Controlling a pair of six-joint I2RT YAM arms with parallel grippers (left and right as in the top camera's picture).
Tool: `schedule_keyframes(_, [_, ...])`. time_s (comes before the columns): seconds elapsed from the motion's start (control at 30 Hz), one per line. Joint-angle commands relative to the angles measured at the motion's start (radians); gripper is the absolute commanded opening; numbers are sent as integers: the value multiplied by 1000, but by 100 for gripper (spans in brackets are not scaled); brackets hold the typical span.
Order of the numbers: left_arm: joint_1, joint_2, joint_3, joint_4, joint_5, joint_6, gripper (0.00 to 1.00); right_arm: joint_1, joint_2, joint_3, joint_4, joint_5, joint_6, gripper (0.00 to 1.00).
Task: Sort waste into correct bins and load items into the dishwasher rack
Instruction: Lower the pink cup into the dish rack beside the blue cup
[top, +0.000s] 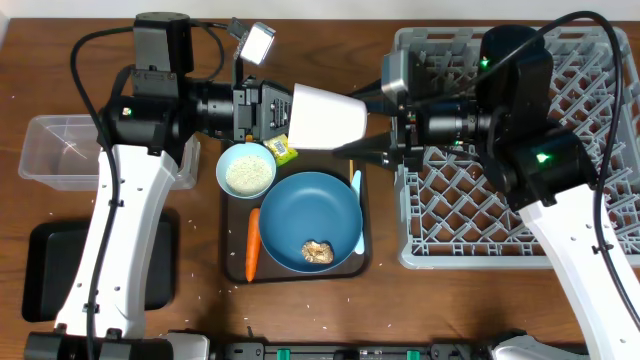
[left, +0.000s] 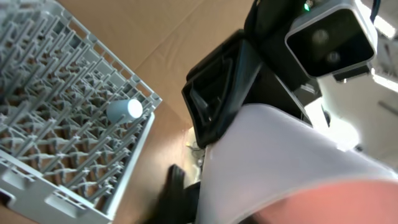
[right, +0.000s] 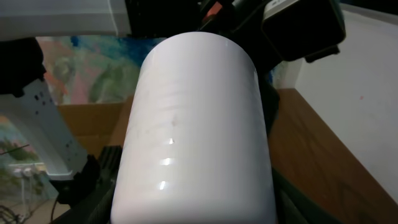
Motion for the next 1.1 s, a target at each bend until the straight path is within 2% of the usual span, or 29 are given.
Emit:
schedule_keyframes(0.0, [-1, -4, 11, 0, 5, -8, 51, 9, -7, -2, -2, 40, 61, 38])
schedule_keyframes(0.03, [-1, -4, 11, 0, 5, -8, 74, 8, -11, -2, -6, 84, 78, 38])
schedule_keyframes(0.27, [-1, -4, 11, 0, -117, -8, 83, 4, -92, -2, -116, 346, 89, 38])
schedule_keyframes(0.57, [-1, -4, 11, -9, -388, -8, 86, -102, -232, -2, -367, 772, 193, 41])
schedule_keyframes(0.87, [-1, -4, 10, -30, -399, -8, 89, -414, -208, -2, -631, 1014, 394, 42])
schedule_keyframes(1.07, [-1, -4, 10, -50, -399, -8, 89, -638, -125, -2, -708, 1017, 449, 42])
